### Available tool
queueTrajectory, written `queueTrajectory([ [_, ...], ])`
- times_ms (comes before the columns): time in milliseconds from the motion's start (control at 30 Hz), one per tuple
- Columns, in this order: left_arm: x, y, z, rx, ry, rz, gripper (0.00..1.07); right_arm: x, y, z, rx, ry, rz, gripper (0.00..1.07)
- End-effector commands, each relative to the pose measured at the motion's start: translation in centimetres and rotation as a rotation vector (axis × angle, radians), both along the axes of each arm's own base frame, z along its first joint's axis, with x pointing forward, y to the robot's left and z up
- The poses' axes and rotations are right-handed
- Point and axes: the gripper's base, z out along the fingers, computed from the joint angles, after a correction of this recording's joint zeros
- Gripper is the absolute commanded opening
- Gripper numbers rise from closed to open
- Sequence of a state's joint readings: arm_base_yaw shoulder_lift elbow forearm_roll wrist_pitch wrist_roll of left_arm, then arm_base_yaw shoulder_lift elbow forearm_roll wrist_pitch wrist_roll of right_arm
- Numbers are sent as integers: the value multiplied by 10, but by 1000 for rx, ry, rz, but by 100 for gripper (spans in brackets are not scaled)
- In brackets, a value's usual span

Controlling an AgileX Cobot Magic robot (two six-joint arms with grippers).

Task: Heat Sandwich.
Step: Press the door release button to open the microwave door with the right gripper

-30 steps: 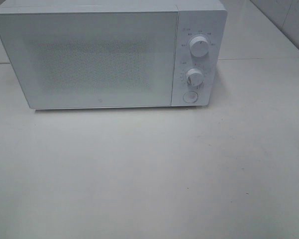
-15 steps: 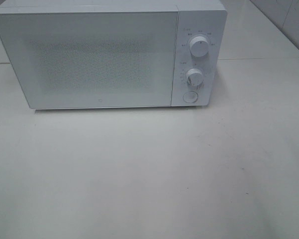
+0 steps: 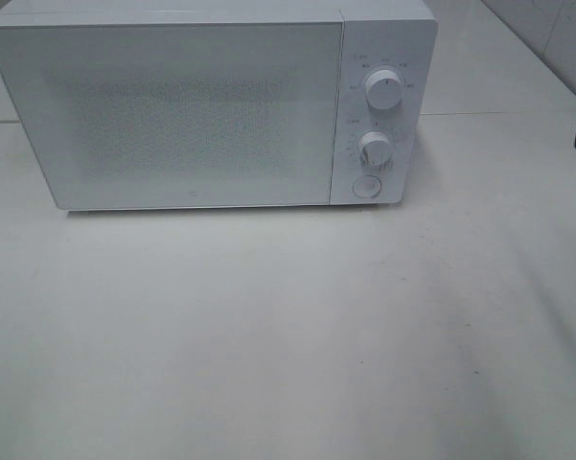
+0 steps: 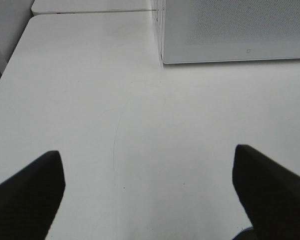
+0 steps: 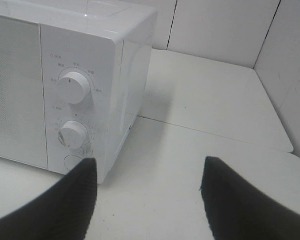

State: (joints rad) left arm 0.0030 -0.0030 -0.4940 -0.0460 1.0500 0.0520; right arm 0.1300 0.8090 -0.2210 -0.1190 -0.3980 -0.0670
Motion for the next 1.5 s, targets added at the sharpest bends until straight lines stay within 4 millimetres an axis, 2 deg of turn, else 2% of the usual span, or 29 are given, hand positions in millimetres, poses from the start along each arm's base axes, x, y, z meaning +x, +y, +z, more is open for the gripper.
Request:
queueTrajectory([
  [33,-2,0,0,-5,-29,-2,84,8,3,-4,20,-5,19,59],
  [133,-2,0,0,-5,-29,-2,84,11,5,-6,28,-3,30,56],
  [300,-2,0,0,-5,-29,-2,84,17,6,-10,63,9,32,46],
  [433,-2,0,0,-5,-29,-2,84,18,7,-10,62,0,36,33],
  [467,-2,0,0,-5,-29,-2,84,18,7,-10,62,0,36,33],
  [500,-2,0,0,-5,-29,-2,84,17,8,-10,45,-2,49,25],
  [600,-2,0,0,-5,-29,-2,84,17,9,-10,28,-4,63,19],
  [733,-2,0,0,-5,-29,-2,84,20,10,-13,27,-1,70,0],
  [900,-2,0,0,-5,-29,-2,84,26,12,-18,35,4,84,0],
  [1033,-2,0,0,-5,-29,-2,84,34,39,-33,45,27,189,0],
  [1100,-2,0,0,-5,-29,-2,84,35,44,-37,44,37,193,0],
  [1167,-2,0,0,-5,-29,-2,84,39,54,-43,51,53,181,0],
  [1200,-2,0,0,-5,-29,-2,84,42,67,-47,44,59,179,0],
  [1233,-2,0,0,-5,-29,-2,84,42,67,-47,44,59,179,0],
  [1300,-2,0,0,-5,-29,-2,84,47,80,-52,43,68,155,0],
  [1333,-2,0,0,-5,-29,-2,84,51,91,-57,38,79,129,0],
  [1400,-2,0,0,-5,-29,-2,84,54,96,-58,44,82,108,0],
  [1500,-2,0,0,-5,-29,-2,84,63,114,-70,40,91,76,0],
])
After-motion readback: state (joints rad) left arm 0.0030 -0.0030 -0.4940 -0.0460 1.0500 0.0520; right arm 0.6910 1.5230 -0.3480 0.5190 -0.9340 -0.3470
